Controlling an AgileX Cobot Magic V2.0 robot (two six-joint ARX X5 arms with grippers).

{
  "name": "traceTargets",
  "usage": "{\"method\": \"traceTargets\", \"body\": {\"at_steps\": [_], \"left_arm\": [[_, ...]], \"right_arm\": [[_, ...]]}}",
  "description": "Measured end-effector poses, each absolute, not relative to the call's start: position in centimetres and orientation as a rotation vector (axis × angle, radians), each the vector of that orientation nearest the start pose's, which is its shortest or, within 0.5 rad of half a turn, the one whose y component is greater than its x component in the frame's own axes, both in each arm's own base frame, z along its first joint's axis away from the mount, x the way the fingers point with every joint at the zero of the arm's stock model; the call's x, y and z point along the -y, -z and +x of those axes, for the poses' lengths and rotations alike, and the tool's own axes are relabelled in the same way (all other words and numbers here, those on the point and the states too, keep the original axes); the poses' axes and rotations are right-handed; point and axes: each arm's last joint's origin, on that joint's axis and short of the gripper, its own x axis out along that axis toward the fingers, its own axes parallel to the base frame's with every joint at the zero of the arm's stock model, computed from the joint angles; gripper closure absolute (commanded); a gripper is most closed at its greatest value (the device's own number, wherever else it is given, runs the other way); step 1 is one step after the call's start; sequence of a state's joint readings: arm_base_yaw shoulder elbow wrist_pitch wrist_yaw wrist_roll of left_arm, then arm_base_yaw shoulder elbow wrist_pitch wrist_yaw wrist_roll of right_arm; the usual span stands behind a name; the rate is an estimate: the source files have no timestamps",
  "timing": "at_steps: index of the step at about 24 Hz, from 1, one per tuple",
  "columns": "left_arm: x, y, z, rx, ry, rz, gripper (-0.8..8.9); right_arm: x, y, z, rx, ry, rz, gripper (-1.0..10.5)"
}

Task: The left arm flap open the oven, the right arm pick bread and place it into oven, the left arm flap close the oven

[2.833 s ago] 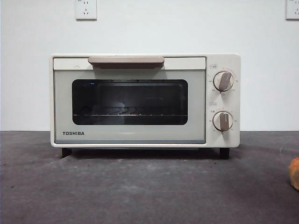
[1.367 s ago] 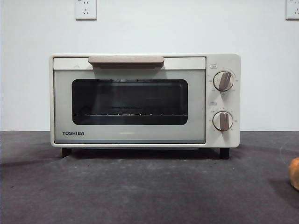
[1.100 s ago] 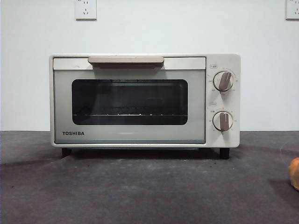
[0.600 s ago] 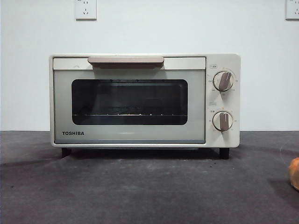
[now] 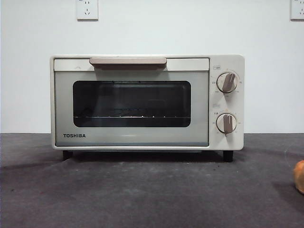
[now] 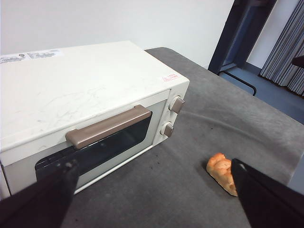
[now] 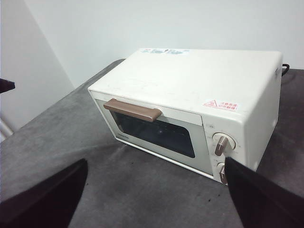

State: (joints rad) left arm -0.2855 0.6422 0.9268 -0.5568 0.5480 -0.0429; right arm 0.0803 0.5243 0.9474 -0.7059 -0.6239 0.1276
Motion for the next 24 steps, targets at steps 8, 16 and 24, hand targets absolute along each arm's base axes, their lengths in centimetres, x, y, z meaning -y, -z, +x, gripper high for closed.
{"method": "traceTargets", "body": {"at_steps": [8, 16, 24], "left_arm": [[4.7, -36.3, 10.7, -0.296, 0.822, -0.077, 2.83], [4.8, -36.3, 10.7, -0.296, 0.828, -0.076, 2.83], [4.8, -36.3, 10.6, -0.297, 0.834, -0.075, 2.83]], "right_arm": [[-2.2, -35.1, 8.1, -0.492, -0.583, 0.236, 4.8], [-2.6, -32.2, 11.3, -0.865, -0.472, 0.268, 4.8], [-3.7, -28.7, 14.8, -1.126, -0.33, 0.216, 4.8]]}}
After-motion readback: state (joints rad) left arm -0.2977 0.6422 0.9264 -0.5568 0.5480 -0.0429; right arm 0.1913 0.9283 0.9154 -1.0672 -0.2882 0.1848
